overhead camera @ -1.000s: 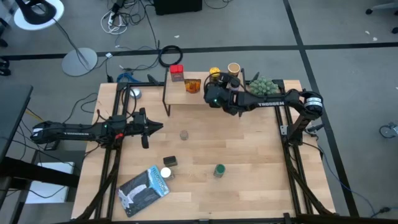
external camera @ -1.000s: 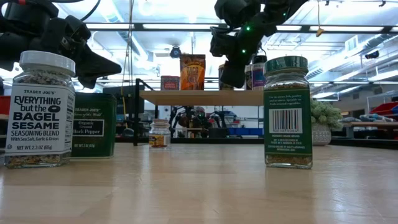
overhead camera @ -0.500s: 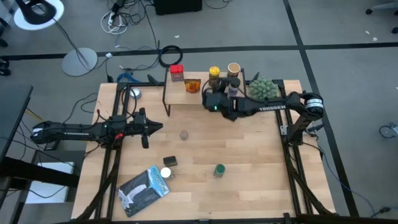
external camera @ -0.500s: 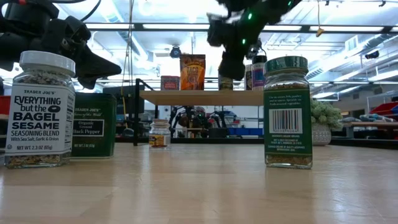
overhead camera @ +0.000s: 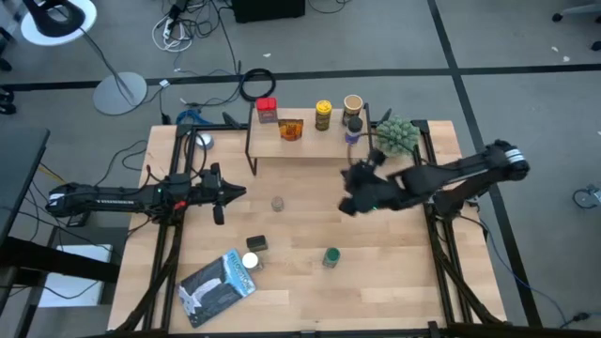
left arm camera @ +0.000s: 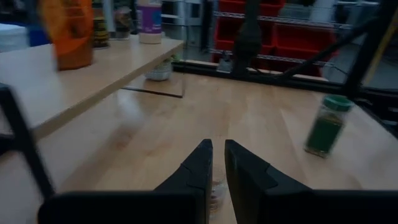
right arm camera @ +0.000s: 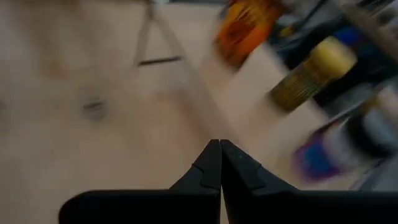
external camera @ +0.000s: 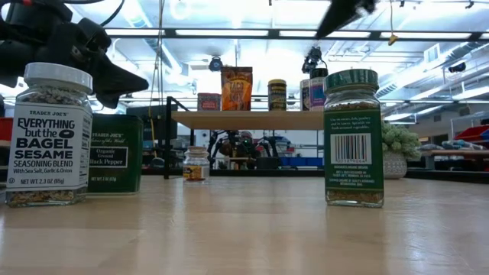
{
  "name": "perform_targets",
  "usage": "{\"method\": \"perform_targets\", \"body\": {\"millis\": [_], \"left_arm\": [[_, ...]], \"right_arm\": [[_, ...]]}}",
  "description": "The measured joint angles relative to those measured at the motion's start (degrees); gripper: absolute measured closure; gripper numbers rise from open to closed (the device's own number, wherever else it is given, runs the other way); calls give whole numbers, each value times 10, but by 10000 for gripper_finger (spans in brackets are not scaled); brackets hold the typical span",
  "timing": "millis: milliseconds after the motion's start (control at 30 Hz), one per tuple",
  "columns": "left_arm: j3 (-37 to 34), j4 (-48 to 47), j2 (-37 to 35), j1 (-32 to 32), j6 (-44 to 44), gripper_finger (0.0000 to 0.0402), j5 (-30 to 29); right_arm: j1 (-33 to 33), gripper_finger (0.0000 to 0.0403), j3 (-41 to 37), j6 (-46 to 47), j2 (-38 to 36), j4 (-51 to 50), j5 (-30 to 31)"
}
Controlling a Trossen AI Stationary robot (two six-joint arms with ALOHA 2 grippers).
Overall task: Shelf spices
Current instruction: Put the black seasoning on the shelf
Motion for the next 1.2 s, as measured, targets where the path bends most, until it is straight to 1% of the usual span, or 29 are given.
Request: {"method": "perform_targets", "body": {"millis": [67, 233, 433, 633, 867, 933, 1067, 1200], "left_arm": [[0, 5, 0, 0, 0, 353, 5], [0, 13, 0, 0, 0, 353, 5], [0, 13, 0, 0, 0, 353, 5], [0, 17, 0, 0, 0, 353, 4], [0, 17, 0, 0, 0, 353, 5], [0, 17, 0, 0, 0, 353, 4], [0, 17, 0, 0, 0, 353, 4], [0, 17, 0, 0, 0, 353, 4]], "right_arm": [[32, 401, 0, 57, -12, -37, -15], [88, 400, 0, 176, -23, -108, -27], [127, 398, -3, 271, -5, -155, -68], [154, 394, -29, 357, 19, -159, -67], [197, 390, -72, 468, 32, -159, -50], [212, 383, -83, 507, 32, -161, -50], [237, 363, -102, 566, 32, -161, -25], [250, 340, -128, 623, 32, -160, -19]]}}
